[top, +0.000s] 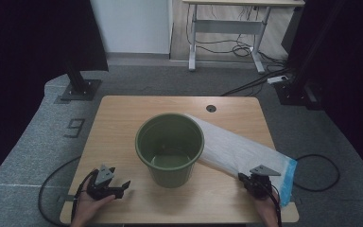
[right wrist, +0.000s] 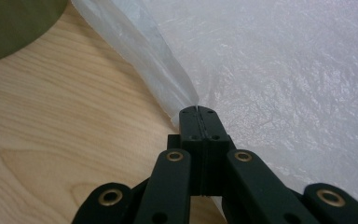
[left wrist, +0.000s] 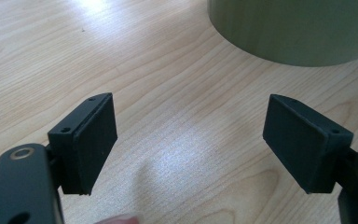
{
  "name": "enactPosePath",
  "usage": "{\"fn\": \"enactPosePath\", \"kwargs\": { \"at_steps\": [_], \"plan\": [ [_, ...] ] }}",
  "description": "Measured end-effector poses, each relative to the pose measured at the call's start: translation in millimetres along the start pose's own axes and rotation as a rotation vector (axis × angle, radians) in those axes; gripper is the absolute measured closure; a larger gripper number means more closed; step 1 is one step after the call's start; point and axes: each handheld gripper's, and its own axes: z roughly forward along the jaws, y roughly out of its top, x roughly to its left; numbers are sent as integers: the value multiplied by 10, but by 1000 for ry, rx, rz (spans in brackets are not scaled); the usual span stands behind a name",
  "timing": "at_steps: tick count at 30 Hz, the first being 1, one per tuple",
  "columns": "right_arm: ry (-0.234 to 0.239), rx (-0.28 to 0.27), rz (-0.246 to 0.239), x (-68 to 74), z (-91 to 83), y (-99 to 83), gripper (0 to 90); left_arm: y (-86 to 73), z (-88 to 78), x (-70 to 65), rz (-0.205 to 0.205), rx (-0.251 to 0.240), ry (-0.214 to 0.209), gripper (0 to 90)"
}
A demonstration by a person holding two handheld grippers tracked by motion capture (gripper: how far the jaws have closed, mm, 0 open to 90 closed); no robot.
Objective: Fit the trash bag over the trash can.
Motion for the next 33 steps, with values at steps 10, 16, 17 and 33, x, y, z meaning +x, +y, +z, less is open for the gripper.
{"fn": "enactPosePath", "kwargs": {
  "at_steps": [10, 16, 17, 33],
  "plan": [
    [16, -55, -90, 293, 88, 337, 345, -6, 9, 19, -3, 5, 0, 174],
    [56, -52, -96, 458, 457, 654, 303, -17, 16, 53, -13, 2, -8, 174],
    [64, -51, -105, 488, 532, 697, 305, -19, 17, 66, -13, 1, -7, 174],
    [95, 35, -139, 712, 1095, 787, 730, -23, -47, 162, -84, -56, -65, 174]
  ]
}}
